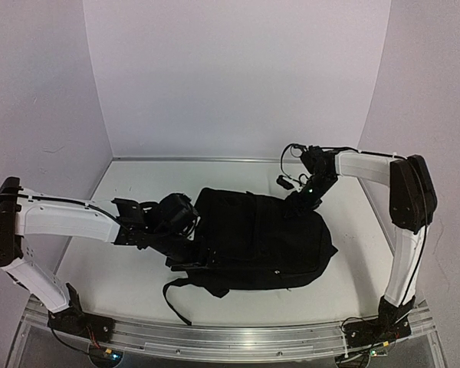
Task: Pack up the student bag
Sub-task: Adjust the student bag at the center of the board.
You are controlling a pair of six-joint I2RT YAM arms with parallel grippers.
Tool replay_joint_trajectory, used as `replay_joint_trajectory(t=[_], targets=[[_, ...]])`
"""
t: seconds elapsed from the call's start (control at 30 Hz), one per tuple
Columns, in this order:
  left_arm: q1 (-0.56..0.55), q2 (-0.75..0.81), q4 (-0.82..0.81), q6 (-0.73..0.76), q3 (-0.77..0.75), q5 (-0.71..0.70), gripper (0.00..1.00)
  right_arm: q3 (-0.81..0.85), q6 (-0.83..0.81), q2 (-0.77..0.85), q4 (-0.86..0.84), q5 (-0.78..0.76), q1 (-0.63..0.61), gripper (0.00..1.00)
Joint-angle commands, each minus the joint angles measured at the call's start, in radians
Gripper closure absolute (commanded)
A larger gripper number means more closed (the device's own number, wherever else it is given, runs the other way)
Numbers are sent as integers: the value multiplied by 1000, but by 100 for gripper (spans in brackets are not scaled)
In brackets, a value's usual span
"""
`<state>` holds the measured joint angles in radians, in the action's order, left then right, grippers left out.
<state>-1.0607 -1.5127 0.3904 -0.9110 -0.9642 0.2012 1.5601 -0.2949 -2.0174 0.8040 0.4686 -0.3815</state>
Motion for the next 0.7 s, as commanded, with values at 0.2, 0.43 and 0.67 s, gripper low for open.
replay_joint_trajectory(t=[0.2, 0.43, 0.67], targets=[[390, -195, -165, 137, -140, 80, 23, -199, 48, 172, 40, 213, -3, 39], [591, -308, -69, 311, -440, 135, 22, -244, 92, 242, 41, 362, -27, 38], [576, -152, -98, 265, -277, 163, 21, -179, 206, 279, -48, 211, 0, 30]])
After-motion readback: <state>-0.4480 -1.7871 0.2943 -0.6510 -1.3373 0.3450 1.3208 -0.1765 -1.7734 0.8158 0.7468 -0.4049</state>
